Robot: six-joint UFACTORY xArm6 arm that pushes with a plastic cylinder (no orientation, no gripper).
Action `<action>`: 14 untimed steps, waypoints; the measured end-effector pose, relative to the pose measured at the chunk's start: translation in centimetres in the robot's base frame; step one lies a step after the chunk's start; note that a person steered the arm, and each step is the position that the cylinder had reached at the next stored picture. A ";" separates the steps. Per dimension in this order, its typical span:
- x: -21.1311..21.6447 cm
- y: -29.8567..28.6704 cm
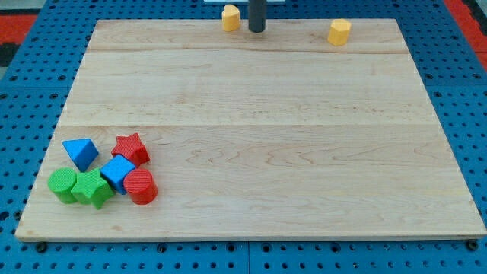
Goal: Move your arm at top right
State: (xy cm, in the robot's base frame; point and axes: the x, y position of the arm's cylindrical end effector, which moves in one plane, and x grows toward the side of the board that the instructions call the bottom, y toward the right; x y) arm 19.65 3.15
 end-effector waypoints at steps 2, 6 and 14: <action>-0.2 -0.8; 10.1 -17.0; -0.5 29.9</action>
State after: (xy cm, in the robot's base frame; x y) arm 19.15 33.09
